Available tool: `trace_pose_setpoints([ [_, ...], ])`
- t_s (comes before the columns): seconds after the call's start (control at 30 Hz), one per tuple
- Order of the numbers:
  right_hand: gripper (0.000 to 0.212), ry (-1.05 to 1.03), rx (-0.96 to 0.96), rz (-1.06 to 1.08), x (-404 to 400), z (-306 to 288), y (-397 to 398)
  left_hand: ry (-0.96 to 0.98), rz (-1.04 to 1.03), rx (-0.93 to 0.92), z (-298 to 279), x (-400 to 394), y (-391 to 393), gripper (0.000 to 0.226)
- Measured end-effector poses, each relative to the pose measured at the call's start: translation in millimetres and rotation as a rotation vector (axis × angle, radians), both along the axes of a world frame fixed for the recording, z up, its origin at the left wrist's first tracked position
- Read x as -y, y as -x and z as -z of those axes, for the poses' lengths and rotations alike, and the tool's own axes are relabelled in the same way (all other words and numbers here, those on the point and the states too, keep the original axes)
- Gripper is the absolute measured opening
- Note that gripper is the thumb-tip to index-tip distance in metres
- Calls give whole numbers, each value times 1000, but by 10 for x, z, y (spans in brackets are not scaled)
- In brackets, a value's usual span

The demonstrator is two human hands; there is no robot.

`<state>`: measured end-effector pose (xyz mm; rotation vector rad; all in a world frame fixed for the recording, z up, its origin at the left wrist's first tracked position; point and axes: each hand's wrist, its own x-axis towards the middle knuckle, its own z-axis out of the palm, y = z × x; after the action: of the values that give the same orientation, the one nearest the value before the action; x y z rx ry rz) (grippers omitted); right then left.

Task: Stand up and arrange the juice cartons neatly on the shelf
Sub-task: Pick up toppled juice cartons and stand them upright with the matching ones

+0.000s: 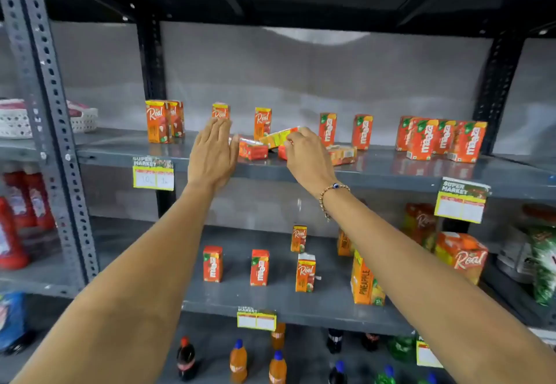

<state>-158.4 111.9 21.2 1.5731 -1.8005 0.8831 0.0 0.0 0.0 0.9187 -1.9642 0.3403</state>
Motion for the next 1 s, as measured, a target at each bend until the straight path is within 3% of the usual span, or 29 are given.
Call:
trace_pose_setpoints([
  [0.23, 36, -87, 174, 33, 419, 62, -355, 93, 18, -26, 392, 262, -113, 40],
  [0.47, 54, -171, 180, 186, 762, 61, -447, 122, 83, -49, 625, 446, -162, 32],
  [0.63, 38, -184, 220, 144, 863, 0, -430, 136, 77, -39, 646, 513, -150, 31],
  [0.77, 49, -195, 238, 84, 863, -80, -372, 165, 69, -35, 664, 564, -141, 31],
  [0.83, 48, -244, 192, 68, 864, -193, -314, 171, 66, -35, 670, 581, -138, 32],
  [0.93, 30, -417, -2, -42, 883, -385, -214, 181, 62, -28, 676, 600, -141, 33],
  [1.0, 62, -544, -203, -110, 931, -437, -178, 198, 58, -23, 682, 620, -143, 34],
])
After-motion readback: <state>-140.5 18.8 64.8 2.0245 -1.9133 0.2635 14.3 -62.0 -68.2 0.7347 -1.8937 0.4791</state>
